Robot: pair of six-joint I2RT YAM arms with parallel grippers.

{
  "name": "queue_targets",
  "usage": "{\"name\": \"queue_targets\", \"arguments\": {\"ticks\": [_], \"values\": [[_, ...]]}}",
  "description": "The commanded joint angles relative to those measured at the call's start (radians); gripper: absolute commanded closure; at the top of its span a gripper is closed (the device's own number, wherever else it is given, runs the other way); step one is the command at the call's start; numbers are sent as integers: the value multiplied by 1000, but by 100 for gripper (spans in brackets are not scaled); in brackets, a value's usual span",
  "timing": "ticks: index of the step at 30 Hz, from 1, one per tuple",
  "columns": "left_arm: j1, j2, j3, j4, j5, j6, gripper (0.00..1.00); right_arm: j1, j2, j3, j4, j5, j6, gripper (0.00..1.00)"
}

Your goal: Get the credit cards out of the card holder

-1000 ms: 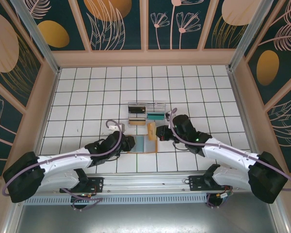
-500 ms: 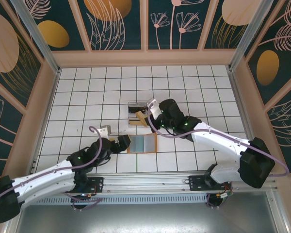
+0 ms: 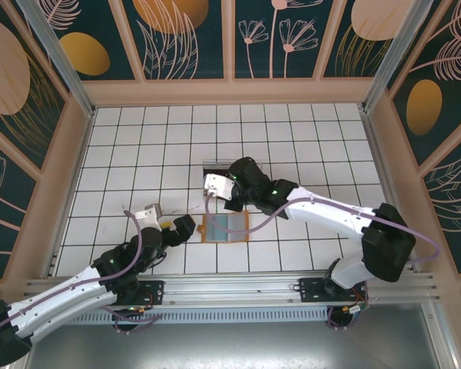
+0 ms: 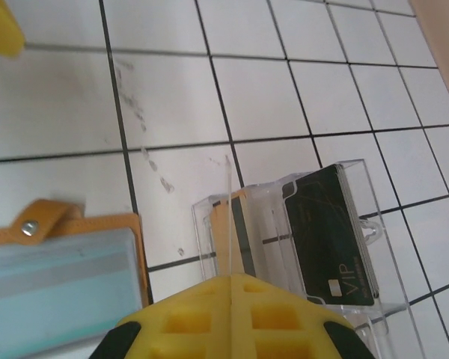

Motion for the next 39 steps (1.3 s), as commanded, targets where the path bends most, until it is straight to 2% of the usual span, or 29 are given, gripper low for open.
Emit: {"name": "queue_targets", "arguments": {"ticks": [1,16,39], "values": [[5,-10,-21,-22,-17,-22,1,25,47,42,-54,85,-162,100],[4,-24,-37,-31,-24,-27,1,33,190,75,17,163,-275,100],[3,-66,-55,-55,-23,-42,1,-9,292,116,44,182,-235,100]]}}
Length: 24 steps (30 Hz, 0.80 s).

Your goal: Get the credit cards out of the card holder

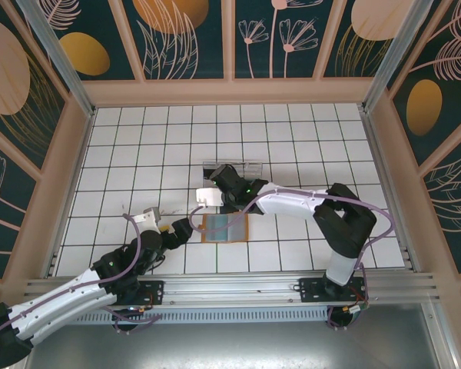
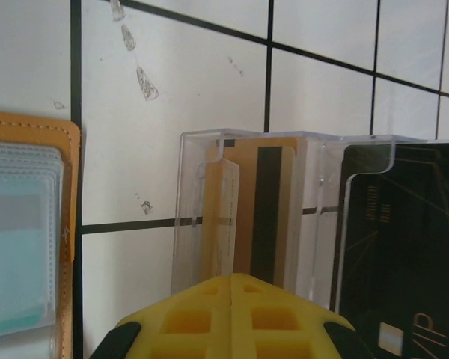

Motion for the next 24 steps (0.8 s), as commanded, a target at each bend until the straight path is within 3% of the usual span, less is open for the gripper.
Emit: {"name": "queue_targets", "arguments": {"ticks": [1,7,9,13,24], "values": [[4,-16,-14,-23,-21,-13,1,-14,15,45,24,13,16,100],[4,-31,-14,-27,-25,-11,1,-19,34,55,33,33,37,100],[5,-31,-12,-30,-26,-11,1,-19,38,64,38,45,48,90],[4,-35,-12,-38,-28,-14,1,-19,29,71,35,43,65,81],[4,-37,-19,-29,-22,-14,1,-18,12,43,82,57,102,69]]}}
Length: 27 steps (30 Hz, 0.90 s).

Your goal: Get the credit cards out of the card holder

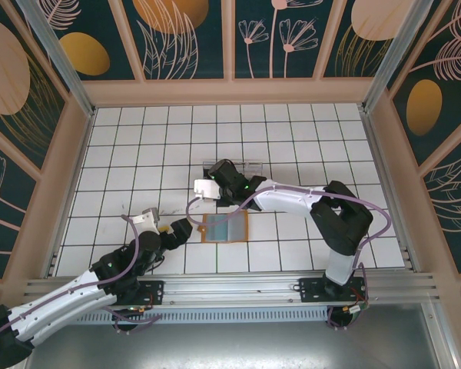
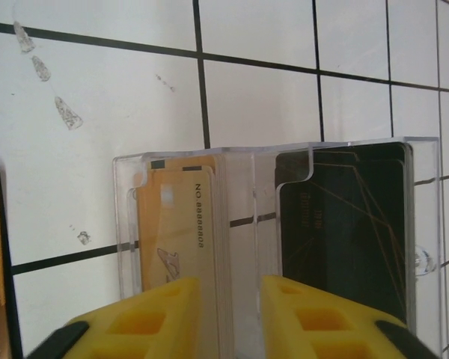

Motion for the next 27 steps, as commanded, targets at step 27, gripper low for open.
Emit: {"name": "queue_targets", "arguments": {"ticks": [27], "values": [[3,527,156,346,252,80,35,18,-466,-474,131,-89,1204,79]]}}
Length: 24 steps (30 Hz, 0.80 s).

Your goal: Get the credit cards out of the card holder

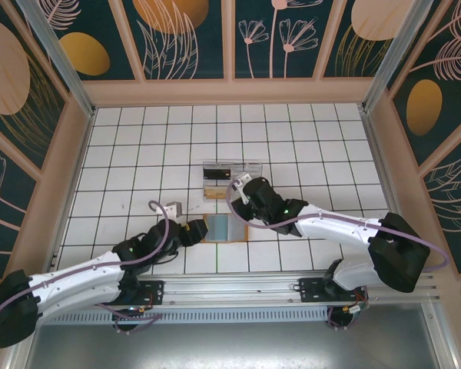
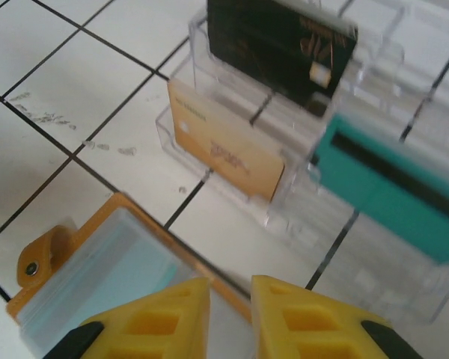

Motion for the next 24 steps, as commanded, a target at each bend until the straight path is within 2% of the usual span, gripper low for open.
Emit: {"name": "queue_targets", "arguments": {"ticks": [1,7,14,24], "values": [[4,64,47,69,56,22,39,15,-8,-44,30,-43,188,80],[4,167,72,110,95,13,47,46,19,-99,53,-29,245,81],[4,241,85,141,111,14,50,47,39,-130,35,-19,261,83],[4,349,109,158,138,30,53,47,159,-150,82,-26,259,83]]}}
